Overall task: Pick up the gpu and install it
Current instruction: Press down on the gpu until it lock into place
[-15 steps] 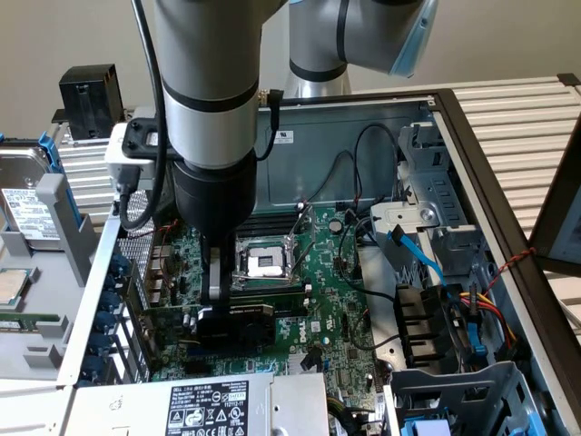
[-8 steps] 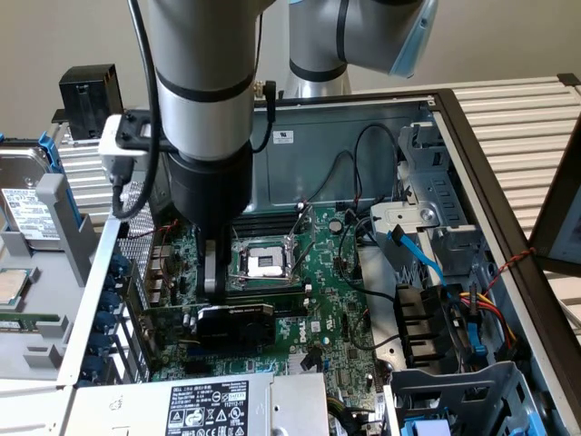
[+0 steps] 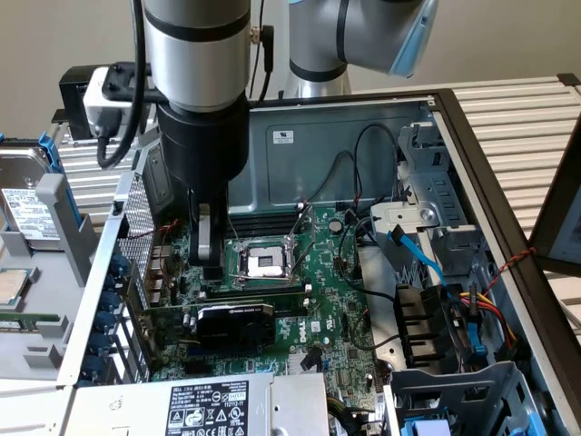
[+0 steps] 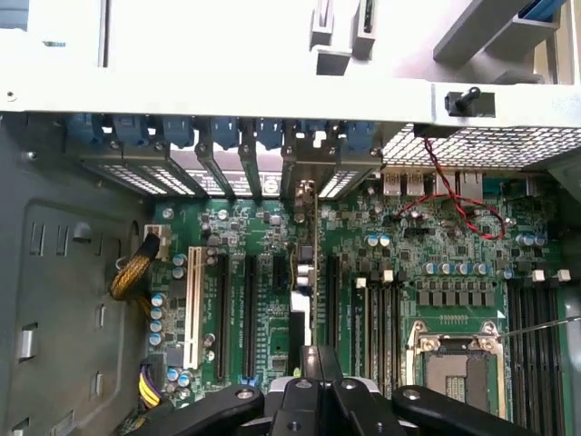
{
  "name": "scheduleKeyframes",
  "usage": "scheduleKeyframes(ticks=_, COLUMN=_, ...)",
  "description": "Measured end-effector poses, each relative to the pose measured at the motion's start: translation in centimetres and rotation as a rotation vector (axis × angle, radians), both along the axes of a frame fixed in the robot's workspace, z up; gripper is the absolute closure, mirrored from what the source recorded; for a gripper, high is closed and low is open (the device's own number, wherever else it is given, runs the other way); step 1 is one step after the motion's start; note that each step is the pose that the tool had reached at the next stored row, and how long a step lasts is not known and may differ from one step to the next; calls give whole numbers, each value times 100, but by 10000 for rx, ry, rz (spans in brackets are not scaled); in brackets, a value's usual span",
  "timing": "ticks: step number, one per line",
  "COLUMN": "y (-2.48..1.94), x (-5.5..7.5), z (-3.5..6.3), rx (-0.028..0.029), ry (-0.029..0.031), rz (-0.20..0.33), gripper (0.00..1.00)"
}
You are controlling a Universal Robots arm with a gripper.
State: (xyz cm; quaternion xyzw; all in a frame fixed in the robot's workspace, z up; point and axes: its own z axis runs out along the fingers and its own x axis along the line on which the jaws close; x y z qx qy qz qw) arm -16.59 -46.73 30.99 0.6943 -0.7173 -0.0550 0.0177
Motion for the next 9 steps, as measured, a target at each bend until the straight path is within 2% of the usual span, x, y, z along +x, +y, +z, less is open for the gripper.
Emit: scheduleKeyframes(ticks=9, y=0, x=0, z=0, rx=5, ry=-1, rz=9, gripper=89)
